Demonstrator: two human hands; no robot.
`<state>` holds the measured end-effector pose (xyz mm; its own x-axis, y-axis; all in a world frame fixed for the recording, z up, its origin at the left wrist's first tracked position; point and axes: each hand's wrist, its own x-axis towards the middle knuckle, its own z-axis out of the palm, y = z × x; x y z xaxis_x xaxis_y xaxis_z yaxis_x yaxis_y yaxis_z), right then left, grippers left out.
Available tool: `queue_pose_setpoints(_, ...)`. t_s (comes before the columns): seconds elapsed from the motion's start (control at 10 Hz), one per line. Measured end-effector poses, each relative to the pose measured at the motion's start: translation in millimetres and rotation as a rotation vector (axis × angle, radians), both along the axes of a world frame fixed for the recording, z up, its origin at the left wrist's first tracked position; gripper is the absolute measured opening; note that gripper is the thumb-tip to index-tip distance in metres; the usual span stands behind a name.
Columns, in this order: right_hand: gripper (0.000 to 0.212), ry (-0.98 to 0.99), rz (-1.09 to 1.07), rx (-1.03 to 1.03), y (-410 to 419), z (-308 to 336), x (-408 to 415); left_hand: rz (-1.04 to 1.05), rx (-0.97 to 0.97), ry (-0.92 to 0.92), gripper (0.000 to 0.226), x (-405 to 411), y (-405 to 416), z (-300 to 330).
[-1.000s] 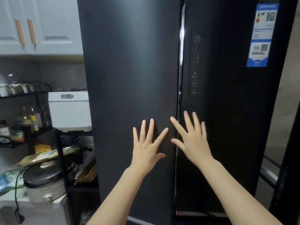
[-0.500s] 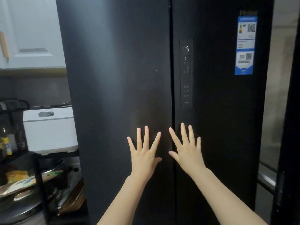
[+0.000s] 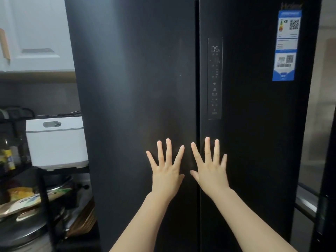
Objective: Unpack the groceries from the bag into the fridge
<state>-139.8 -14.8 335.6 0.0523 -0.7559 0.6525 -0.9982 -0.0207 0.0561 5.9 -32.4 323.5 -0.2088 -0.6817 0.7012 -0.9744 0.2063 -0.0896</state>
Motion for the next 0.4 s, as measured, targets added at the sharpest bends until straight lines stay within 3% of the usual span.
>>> queue_pose_setpoints(0.2, 0.095, 0.022, -0.015, 0.215, 23.4, 27.6, 0.1, 0.026, 0.209, -0.135, 0.095, 2.8, 29.9, 24.9)
queue_pose_setpoints(0.4, 0.079, -0.031, 0.033, 0.389, 52.5, 52.4, -5.1, 0.008, 0.361, -0.098, 0.073, 13.7, 57.1, 60.0)
